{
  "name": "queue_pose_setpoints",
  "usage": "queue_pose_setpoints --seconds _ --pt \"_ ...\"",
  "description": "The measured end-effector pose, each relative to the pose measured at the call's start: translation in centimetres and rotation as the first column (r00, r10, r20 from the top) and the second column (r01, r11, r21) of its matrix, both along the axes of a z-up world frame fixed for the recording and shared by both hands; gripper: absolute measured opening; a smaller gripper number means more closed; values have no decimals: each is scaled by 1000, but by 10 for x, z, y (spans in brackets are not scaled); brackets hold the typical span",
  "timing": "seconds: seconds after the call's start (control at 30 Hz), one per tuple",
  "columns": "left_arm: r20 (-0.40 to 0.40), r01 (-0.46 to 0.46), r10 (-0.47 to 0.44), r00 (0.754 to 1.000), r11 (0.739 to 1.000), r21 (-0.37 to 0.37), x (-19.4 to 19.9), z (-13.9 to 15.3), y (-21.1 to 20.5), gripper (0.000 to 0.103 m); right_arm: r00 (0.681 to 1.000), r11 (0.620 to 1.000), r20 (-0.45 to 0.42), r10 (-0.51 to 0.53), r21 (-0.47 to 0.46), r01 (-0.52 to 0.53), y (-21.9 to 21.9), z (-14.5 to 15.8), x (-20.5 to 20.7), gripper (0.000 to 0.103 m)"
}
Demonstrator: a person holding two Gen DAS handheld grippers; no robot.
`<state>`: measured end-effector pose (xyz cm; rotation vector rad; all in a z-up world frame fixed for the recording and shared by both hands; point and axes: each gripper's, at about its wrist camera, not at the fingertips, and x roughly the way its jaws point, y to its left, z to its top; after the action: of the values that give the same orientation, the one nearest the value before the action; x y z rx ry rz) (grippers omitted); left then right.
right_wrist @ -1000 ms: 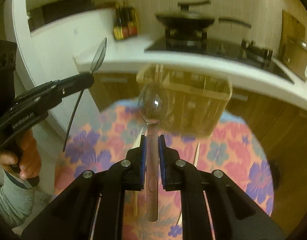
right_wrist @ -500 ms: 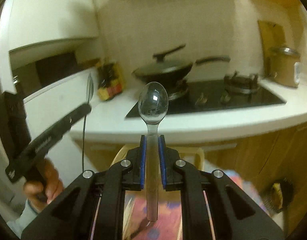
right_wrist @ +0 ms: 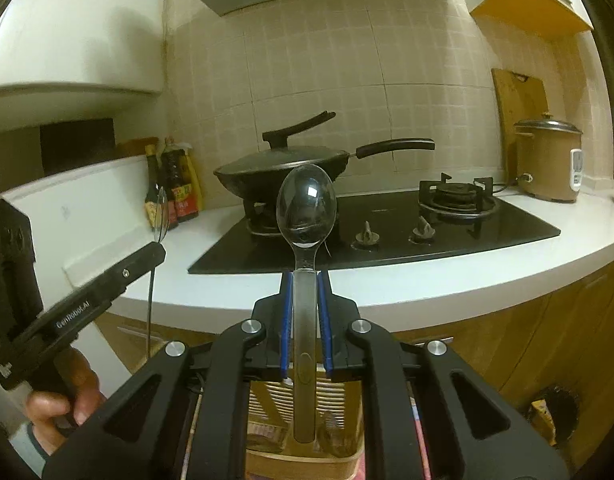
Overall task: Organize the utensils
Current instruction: 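Carry both spoons over the tan basket and open both tools to release them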
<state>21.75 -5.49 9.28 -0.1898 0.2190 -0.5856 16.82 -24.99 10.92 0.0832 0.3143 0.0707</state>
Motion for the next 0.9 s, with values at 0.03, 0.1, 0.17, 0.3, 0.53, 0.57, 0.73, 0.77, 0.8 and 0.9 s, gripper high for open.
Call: queue_pose_setpoints --seconds 0.03,0.1,0.17,0.3,0.53,0.57,0.73,0.77,0.8,0.9 --pt "0 3 -3 1000 1000 4 1 -3 -1 11 1000 1000 8 -9 -9 9 0 -4 0 10" --pt "-9 12 -12 1000 1000 5 3 -9 -1 11 1000 1000 4 -15 -12 16 -3 -12 3 10" --pt "-12 15 -15 1000 1000 -1 3 -12 0 11 1000 1000 -3 -15 8 15 -8 -18 3 10" --pt "-25 32 -32 999 999 -1 1 -18 3 15 1000 1000 -19 -6 23 6 -14 -25 -1 11" --pt "-29 51 -51 998 999 17 -17 -18 12 30 997 997 -54 47 65 -43 -20 -25 -28 33" --pt "-30 51 -50 998 999 17 -20 -17 14 32 997 997 -56 47 68 -43 -21 -25 -31 33" --pt "-40 47 -47 998 999 9 -46 -16 31 38 997 996 -66 48 83 -42 -22 -19 -66 33" --pt "-44 48 -48 998 999 13 -52 -16 34 39 996 996 -70 50 78 -44 -21 -19 -73 33" --pt "-48 51 -50 998 999 19 -59 -17 36 39 996 996 -75 48 72 -43 -20 -19 -79 33" --pt "-66 44 -41 997 998 48 -76 -21 42 40 993 998 -105 45 53 -39 -18 -24 -94 33"
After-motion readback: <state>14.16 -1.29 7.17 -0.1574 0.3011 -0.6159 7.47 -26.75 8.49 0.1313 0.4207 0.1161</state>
